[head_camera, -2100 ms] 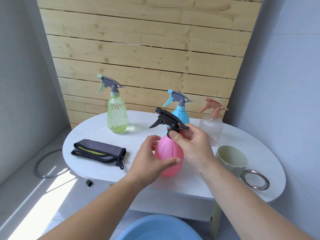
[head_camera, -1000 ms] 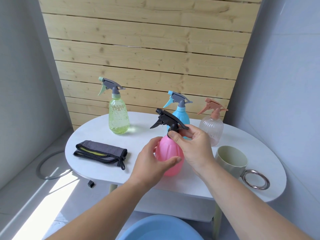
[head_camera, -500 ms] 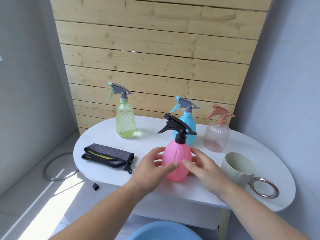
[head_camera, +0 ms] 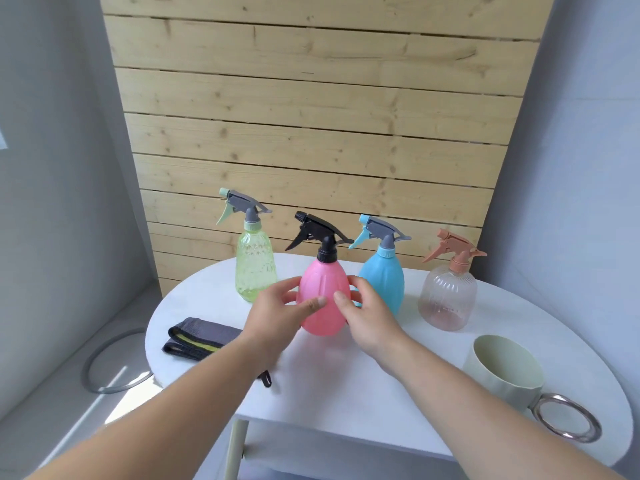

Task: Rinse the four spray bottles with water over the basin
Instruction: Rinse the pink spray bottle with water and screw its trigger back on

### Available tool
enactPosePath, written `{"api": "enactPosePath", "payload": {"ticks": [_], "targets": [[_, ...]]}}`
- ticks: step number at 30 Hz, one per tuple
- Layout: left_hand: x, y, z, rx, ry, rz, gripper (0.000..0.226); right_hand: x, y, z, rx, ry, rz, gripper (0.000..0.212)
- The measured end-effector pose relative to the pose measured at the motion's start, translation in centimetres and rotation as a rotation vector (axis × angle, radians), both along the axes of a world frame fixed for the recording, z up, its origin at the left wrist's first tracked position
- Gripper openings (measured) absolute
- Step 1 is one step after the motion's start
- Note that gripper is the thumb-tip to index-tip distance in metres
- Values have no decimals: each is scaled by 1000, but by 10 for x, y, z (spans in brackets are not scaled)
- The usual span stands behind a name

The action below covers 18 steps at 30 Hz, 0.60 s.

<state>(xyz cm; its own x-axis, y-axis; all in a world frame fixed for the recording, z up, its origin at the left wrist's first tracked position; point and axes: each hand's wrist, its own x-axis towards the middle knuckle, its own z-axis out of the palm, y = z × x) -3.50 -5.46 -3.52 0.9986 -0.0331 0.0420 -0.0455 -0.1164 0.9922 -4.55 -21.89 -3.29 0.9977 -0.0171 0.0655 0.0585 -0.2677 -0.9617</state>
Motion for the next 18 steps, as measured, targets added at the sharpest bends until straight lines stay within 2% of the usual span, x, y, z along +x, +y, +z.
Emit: {"api": "enactPosePath", "payload": {"ticks": [4,10,14,18], "targets": [[26,1,-3,9,-25,36,32,30,14,-6,42,26,-16,26],[47,0,-7,-1,-34,80,32,60,19,-13,104,95,-8,38],[53,-2,-5,3,-45,91,37,71,20,-18,121,114,-15,57],[53,-3,-7,16,-45,119,37,73,22,-20,116,115,-34,37]]}}
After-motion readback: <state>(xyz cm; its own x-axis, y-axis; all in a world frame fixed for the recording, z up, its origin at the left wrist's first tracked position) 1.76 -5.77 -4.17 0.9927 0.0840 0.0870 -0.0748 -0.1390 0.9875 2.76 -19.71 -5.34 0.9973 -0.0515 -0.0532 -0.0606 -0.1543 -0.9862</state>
